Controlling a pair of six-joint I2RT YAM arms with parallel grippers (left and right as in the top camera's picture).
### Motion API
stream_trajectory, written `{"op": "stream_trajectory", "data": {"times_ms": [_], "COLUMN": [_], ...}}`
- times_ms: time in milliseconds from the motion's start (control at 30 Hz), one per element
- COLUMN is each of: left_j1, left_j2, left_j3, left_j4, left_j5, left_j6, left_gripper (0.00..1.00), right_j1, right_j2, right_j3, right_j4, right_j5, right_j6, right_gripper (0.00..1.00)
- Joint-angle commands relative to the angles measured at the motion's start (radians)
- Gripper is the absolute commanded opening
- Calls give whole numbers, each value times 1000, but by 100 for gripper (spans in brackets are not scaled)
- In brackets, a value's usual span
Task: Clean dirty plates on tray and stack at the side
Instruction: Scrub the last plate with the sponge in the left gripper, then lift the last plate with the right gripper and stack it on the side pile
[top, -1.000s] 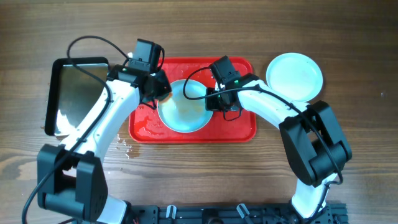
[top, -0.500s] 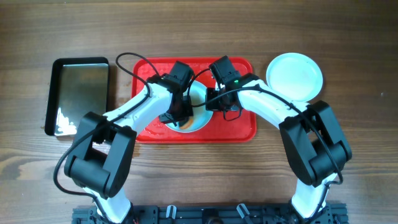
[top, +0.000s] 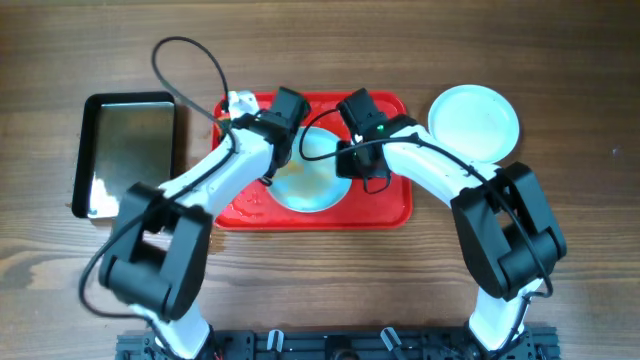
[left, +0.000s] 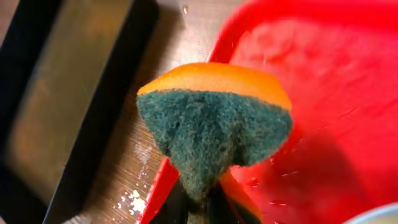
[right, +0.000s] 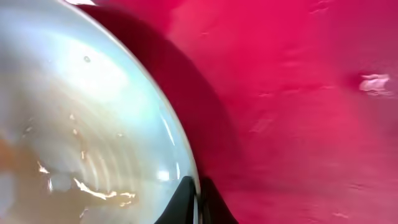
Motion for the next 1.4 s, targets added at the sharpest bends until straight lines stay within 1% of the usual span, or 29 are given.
{"op": "stream_trajectory", "data": {"times_ms": [0,33,67,100,133,267,300,333,400,533,667,733,867,900,933,1000,1133,1200,1267,1300,1333,1367], "left_j1": [58,86,144,171,193,209,209,209,209,209,209,209,209,209,209,209,209,209,209,209,209,209], "left_j2": [-174,-191,-194,-185,-175,-164,-164,-164,-164,-164,-164,-164,-164,-164,-164,-164,-164,-164,-164,-164,-164,-164], "left_j3": [34,34,34,33,33,5,4,4,4,4,4,4,4,4,4,4,4,4,4,4,4,4], "left_j4": [0,-1,-19,-36,-56,-63,-63,-60,-52,-53,-49,-48,-49,-48,-48,-49,-53,-53,-53,-53,-53,-53], "left_j5": [266,372,547,609,641,646,646,646,646,646,646,646,646,646,646,646,646,646,646,646,646,646], "left_j6": [-71,-70,-70,-70,-63,-63,-63,-63,-63,-63,-63,-63,-63,-63,-63,-63,-63,-63,-63,-63,-63,-63], "left_gripper": [4,4,4,4,4,4,4,4,4,4,4,4,4,4,4,4,4,4,4,4,4,4], "right_j1": [-12,-12,-12,-12,-10,19,35,44,98,178,246,259,270,270,271,271,263,254,227,183,150,63], "right_j2": [3,-17,-56,-85,-109,-225,-252,-259,-261,-261,-261,-261,-261,-261,-261,-261,-261,-261,-261,-261,-261,-274], "right_j3": [68,108,166,202,228,260,260,259,259,258,258,258,258,258,258,258,235,198,154,134,134,134], "right_j4": [-129,-170,-222,-241,-242,-220,-206,-195,-138,-10,39,70,132,137,137,137,131,109,91,70,47,15], "right_j5": [355,421,531,606,650,827,864,883,959,1098,1234,1269,1311,1311,1311,1310,1302,1217,1043,900,823,668], "right_j6": [-21,-22,-22,-39,-89,-184,-232,-261,-395,-548,-751,-827,-1061,-1107,-1120,-1095,-981,-896,-716,-544,-462,-317], "right_gripper": [4,4,4,4,4,4,4,4,4,4,4,4,4,4,4,4,4,4,4,4,4,4]}}
